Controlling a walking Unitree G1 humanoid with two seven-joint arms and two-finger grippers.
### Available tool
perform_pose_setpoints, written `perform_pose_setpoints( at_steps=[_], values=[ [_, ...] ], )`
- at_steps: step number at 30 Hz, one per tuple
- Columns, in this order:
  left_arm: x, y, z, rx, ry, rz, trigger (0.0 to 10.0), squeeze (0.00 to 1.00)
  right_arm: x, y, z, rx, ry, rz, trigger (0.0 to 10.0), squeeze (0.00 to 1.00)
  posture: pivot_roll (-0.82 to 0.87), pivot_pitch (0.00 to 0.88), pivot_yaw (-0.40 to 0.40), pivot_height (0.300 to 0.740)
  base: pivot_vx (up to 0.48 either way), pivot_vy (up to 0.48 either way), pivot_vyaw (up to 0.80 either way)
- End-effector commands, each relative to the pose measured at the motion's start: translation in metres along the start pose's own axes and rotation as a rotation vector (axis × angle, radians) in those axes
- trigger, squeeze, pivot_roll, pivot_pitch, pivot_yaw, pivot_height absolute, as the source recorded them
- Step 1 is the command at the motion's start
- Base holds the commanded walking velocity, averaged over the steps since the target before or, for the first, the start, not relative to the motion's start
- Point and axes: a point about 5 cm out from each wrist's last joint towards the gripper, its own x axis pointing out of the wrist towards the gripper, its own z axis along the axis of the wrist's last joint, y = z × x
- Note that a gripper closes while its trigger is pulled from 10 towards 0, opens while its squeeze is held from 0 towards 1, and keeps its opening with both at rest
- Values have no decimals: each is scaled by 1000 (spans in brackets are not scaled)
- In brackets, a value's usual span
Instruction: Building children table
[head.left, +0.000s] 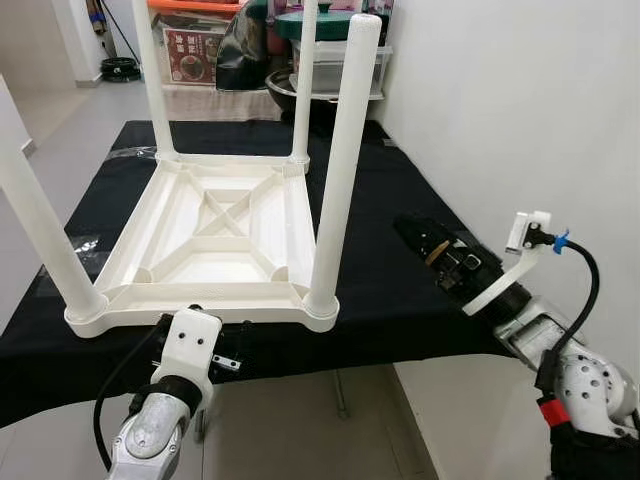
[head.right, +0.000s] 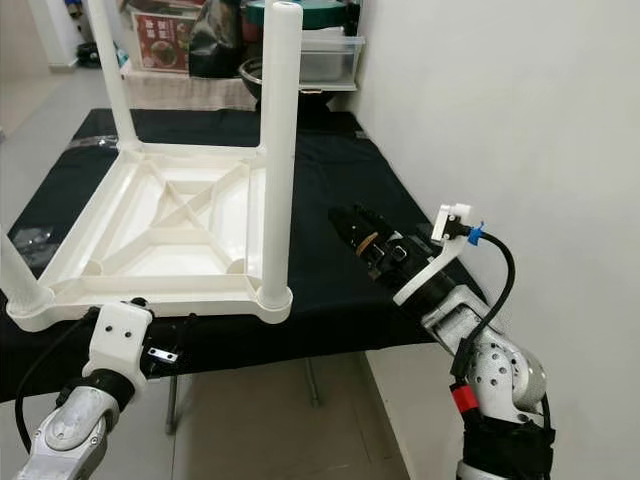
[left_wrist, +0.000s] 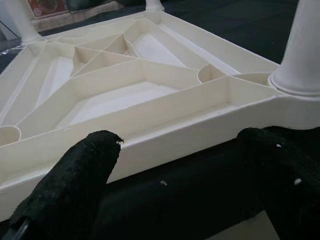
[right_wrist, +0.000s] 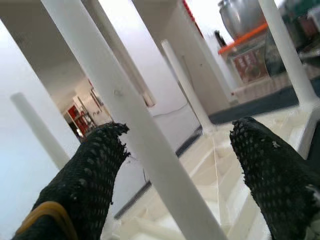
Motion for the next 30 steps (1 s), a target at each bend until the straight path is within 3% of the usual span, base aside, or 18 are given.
perform_pose_setpoints(
  at_steps=[1, 2, 5, 8, 9, 10, 11, 14, 21, 25, 30],
  values=[
    [-1, -3, -2, -1, 5, -27, 10000, 0, 9, 10, 14, -46, -61, 34, 10000, 0, 95, 17, -83, 740, 0, 0, 0],
    [-1, -3, -2, -2, 5, -32, 10000, 0, 20, 15, 20, -81, -93, 34, 10000, 1000, 96, 18, -83, 740, 0, 0, 0],
    [-2, -4, -2, -7, 6, -40, 10000, 0, 40, 15, 30, -184, -111, -38, 10000, 1000, 98, 20, -86, 740, 0, 0, 0],
    [-3, -5, -3, -6, 4, -46, 10000, 0, 45, 21, 41, -215, -126, -20, 10000, 1000, 102, 16, -88, 740, 0, 0, 0],
    [-3, -5, -3, -5, 3, -47, 10000, 0, 46, 24, 44, -215, -134, -6, 10000, 153, 102, 16, -88, 740, 0, 0, 0],
    [-3, -5, -3, -5, 3, -47, 10000, 0, 46, 24, 44, -215, -134, -6, 10000, 153, 102, 16, -88, 740, 0, 0, 0],
    [-4, -6, -5, -4, 9, -46, 10000, 0, 45, 36, 49, -192, -152, 85, 10000, 0, 96, 8, -85, 740, 0, 0, 0],
    [-4, -6, -6, -4, 11, -46, 10000, 0, 44, 40, 50, -179, -158, 117, 10000, 0, 96, 8, -85, 740, 0, 0, 0],
    [-3, -8, -9, 2, 16, -53, 10000, 0, 51, 61, 54, -266, -184, 208, 10000, 0, 94, 0, -86, 740, 0, 0, 0],
    [-3, -10, -7, -1, 7, -56, 10000, 0, 62, 62, 43, -355, -137, 167, 10000, 0, 100, 0, -92, 740, 0, 0, 0],
    [-2, -11, -6, -2, 2, -53, 10000, 0, 72, 59, 33, -402, -105, 113, 10000, 0, 108, 0, -102, 740, 0, 0, 0]
  ],
)
